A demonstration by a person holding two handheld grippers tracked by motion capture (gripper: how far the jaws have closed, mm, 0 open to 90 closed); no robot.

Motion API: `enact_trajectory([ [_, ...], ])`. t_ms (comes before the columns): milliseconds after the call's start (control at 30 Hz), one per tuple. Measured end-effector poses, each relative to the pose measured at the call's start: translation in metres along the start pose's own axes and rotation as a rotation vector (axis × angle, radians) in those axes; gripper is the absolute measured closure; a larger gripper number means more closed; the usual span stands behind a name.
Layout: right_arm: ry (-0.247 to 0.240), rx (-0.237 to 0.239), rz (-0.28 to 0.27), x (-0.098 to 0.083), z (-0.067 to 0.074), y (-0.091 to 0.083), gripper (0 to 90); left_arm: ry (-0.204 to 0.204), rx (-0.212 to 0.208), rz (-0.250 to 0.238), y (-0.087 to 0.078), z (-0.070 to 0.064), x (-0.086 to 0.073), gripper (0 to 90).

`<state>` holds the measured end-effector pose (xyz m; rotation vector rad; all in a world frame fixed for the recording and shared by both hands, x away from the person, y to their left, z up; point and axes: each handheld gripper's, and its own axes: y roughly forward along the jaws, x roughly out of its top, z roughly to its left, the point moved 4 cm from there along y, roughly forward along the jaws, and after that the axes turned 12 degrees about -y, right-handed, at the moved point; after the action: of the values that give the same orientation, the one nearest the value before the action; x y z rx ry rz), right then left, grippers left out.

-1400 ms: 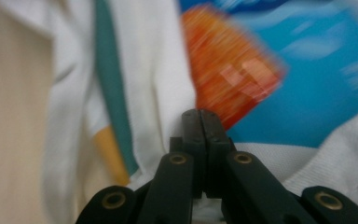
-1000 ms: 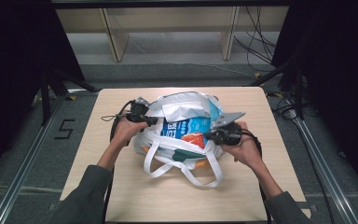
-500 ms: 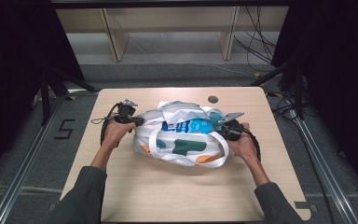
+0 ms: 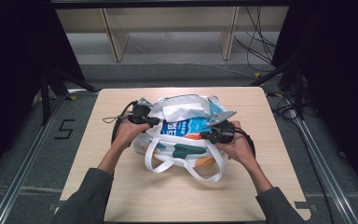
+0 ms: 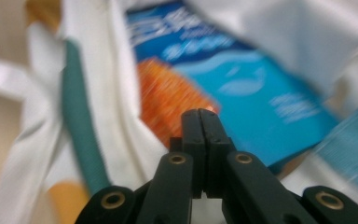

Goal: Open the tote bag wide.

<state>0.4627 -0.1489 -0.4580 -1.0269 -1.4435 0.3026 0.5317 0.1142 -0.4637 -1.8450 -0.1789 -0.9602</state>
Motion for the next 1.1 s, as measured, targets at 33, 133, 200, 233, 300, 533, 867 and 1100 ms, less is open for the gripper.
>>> enact_trajectory([
  [33, -0.036, 0.054, 0.036, -0.009, 0.012, -0.001, 90.0, -0.006, 0.014, 0.024, 0.007, 0.006, -0.003, 87.1],
  [133, -0.045, 0.082, 0.063, -0.019, 0.028, 0.0, 90.0, -0.028, 0.015, 0.03, 0.011, 0.012, -0.006, 89.4],
  [200, -0.046, 0.084, 0.06, -0.02, 0.03, 0.002, 90.0, -0.016, 0.026, 0.034, 0.011, 0.012, -0.006, 89.4],
  [233, -0.047, 0.089, 0.074, -0.02, 0.03, 0.001, 90.0, -0.004, 0.04, 0.035, 0.01, 0.012, -0.006, 89.4],
  [300, -0.034, 0.074, 0.051, -0.02, 0.03, 0.0, 90.0, -0.019, 0.037, 0.031, 0.008, 0.012, -0.006, 89.4],
  [533, 0.002, -0.018, -0.069, -0.014, 0.019, -0.017, 90.0, -0.051, -0.012, -0.029, -0.009, 0.011, -0.008, 88.0],
  [867, 0.063, -0.088, -0.166, -0.019, 0.007, -0.043, 86.9, -0.044, -0.102, -0.115, -0.039, -0.003, -0.015, 79.8],
  [1100, 0.087, -0.135, -0.203, -0.023, 0.003, -0.055, 81.9, -0.072, -0.151, -0.182, -0.056, -0.009, -0.018, 71.5],
])
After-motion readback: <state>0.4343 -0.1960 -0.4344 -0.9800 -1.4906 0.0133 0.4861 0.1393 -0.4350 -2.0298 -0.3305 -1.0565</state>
